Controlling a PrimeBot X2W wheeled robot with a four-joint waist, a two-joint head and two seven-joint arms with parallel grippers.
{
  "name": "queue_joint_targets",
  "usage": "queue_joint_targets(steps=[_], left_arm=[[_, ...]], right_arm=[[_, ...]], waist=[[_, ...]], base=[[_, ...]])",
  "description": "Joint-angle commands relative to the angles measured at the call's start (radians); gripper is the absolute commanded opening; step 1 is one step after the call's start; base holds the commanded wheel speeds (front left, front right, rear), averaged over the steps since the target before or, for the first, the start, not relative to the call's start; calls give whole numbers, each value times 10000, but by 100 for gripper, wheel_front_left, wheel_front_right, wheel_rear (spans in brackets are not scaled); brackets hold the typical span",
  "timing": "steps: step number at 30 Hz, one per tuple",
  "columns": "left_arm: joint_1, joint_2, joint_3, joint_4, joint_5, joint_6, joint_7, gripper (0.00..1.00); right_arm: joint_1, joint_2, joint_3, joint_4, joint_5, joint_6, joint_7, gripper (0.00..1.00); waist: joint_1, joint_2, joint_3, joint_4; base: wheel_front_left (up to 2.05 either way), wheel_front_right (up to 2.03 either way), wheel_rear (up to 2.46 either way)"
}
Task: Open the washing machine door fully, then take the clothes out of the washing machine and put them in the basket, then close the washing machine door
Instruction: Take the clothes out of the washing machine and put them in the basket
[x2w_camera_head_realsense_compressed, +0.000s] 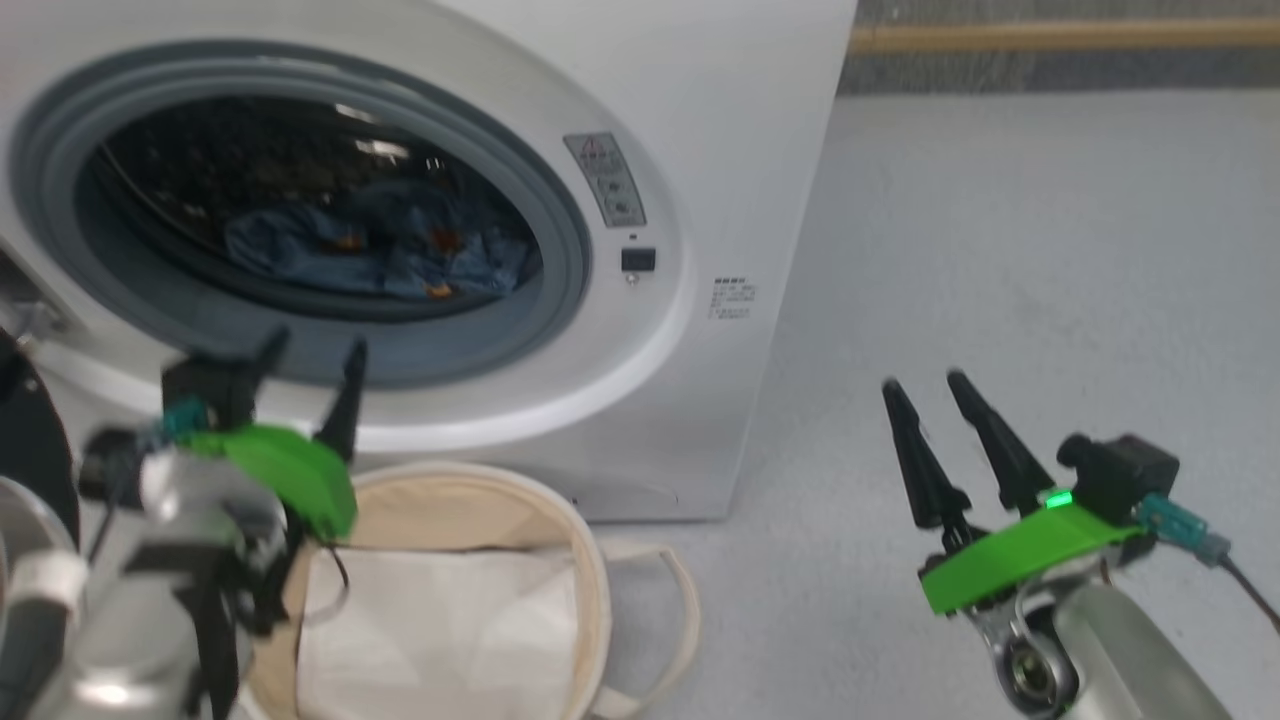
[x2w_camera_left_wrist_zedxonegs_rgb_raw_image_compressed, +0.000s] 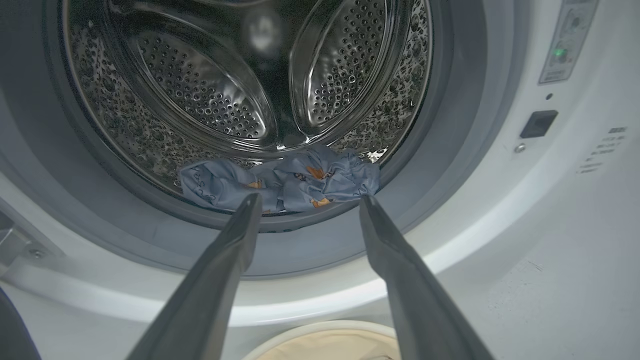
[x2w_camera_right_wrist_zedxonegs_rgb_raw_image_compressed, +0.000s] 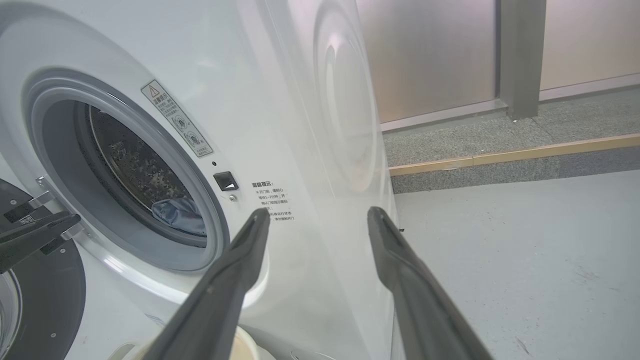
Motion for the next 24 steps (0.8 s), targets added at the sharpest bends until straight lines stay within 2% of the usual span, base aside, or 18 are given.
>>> queue_joint_targets(steps=[1,13,24], left_arm=[[-942,295,350,120,155,98,-42,100],[-4080,292,295,3097,740,408,-615,100],[-6502,81,-71,5569,1156,605,-776,100]], right_arm=[[-471,-138,263,-531,71,8,-172,100],[-659,-841,1171,-2321,580,8,-207,100],[-923,-1060,926,-3105,497,8,-209,100]], waist=[[0,0,447,-112],[0,0,1902,-607],[0,0,3329,-808]], base=[[0,0,0],[0,0,0],[0,0,0]])
